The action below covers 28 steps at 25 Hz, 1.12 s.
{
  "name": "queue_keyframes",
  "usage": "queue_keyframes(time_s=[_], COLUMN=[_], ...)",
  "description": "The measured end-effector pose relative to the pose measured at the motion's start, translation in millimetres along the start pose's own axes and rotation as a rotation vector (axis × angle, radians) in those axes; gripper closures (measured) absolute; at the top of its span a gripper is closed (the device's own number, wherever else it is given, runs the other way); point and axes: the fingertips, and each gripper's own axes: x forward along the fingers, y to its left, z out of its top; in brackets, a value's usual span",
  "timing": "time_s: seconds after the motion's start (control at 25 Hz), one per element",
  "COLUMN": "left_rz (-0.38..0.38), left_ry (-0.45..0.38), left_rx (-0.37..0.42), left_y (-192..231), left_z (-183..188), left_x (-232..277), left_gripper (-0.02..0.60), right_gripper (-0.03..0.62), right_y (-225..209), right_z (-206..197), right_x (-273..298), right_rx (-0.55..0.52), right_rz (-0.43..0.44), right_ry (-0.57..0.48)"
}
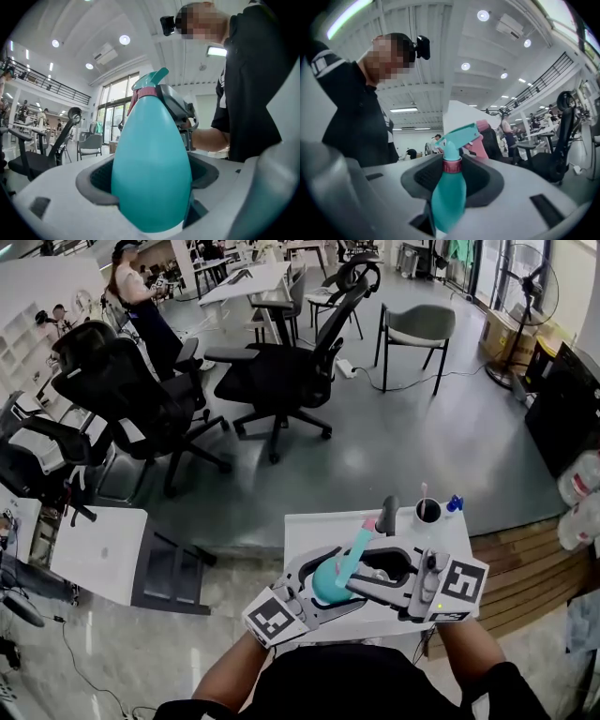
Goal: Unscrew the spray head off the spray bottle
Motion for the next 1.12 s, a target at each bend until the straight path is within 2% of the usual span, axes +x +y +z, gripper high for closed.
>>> queue_keyframes(time_s=[0.12,0.2,0.24,0.28,0.36,0.52,0.64,0.8,1.0,1.12], left_rz=[-0.06,-0.054,-0.034,0.0,0.1,0.315,0.419,0.476,0.493,0.503], left_ry=[0.016,0.019,0.021,0.026,0.048,0.102,0.124,0.145,0.14,0.134], left_rx=[0.028,0.028,0.022,0.015,0.003,0.038,0.044,0.044,0.073,0.083], left_y=[-8,-7,-5,0,15,49,57,55,45,43], left_z=[6,10,10,10,6,-13,-17,-19,-16,-15], left_x=[-1,0,1,1,0,-8,-12,-9,-8,-9], left_gripper=[0.153,0.153,0.153,0.153,0.153,0.153,0.153,0.153,0.153,0.153], right_gripper=[0.459,0.456,0.454,0.421,0.378,0.381,0.405,0.414,0.435,0.436], right_y=[7,5,3,1,-5,-18,-25,-29,-31,-30], right_z=[7,11,11,10,8,6,3,2,-6,-5], right_x=[-6,-8,-7,-6,-3,-6,-4,1,4,3], right_rx=[-0.003,-0.012,-0.022,-0.032,-0.037,-0.013,0.019,0.057,0.081,0.089], right_rz=[0.089,0.072,0.044,0.006,-0.083,-0.265,-0.358,-0.416,-0.476,-0.478], right_ry=[-0.019,-0.049,-0.058,-0.059,-0.054,-0.08,-0.072,-0.067,-0.039,-0.043])
